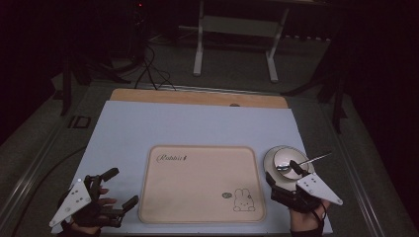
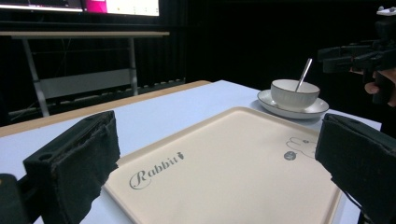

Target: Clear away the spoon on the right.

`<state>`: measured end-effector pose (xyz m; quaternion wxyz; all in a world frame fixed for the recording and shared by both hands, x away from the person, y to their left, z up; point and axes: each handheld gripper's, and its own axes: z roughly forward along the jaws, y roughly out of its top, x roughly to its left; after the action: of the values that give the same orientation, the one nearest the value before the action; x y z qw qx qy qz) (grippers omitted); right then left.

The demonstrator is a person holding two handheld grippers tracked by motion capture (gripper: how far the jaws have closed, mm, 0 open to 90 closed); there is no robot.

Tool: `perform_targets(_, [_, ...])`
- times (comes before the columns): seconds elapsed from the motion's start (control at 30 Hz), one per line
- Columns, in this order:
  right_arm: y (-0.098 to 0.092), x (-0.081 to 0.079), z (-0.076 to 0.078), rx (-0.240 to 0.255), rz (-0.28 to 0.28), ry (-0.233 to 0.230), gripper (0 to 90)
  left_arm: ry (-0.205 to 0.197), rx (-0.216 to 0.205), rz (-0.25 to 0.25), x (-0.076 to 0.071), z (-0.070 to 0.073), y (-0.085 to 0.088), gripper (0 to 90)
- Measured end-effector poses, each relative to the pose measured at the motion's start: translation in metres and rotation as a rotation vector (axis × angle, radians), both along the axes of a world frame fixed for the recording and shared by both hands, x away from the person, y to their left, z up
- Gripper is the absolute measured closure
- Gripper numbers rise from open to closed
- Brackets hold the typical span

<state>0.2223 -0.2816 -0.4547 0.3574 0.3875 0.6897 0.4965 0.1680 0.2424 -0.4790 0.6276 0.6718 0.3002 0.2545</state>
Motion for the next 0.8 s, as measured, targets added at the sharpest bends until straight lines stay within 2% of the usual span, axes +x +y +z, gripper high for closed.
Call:
perform_targets(0.13, [0.000, -0.002, 0.002, 0.012, -0.002, -0.002, 13.6, 0.001, 0.003, -0.004, 0.001, 0.000, -0.001, 0.0])
perform_targets(0.23, [0.001, -0.004, 0.005, -0.001, 0.004, -0.010, 13.3, -0.002, 0.003, -0.007, 0.001, 0.000, -0.002, 0.0])
perform_targets(0.37, [0.006, -0.009, 0.017, 0.014, 0.049, -0.022, 13.1, 0.000, 0.003, -0.013, 0.001, 0.000, -0.001, 0.0])
perform_targets(0.43, [0.008, -0.011, 0.022, 0.001, 0.057, -0.030, 12.8, -0.002, 0.007, -0.014, 0.001, 0.000, -0.002, 0.0])
perform_targets(0.57, [0.006, -0.009, 0.034, 0.011, 0.097, -0.056, 11.8, -0.008, 0.019, -0.017, 0.000, 0.000, -0.003, 0.0])
perform_targets(0.63, [0.004, -0.007, 0.039, -0.011, 0.096, -0.067, 11.3, -0.007, 0.020, -0.016, 0.000, 0.000, -0.003, 0.0])
perform_targets(0.8, [-0.004, 0.000, 0.052, 0.005, 0.077, -0.066, 11.2, -0.004, 0.012, -0.024, 0.000, 0.000, -0.003, 0.0])
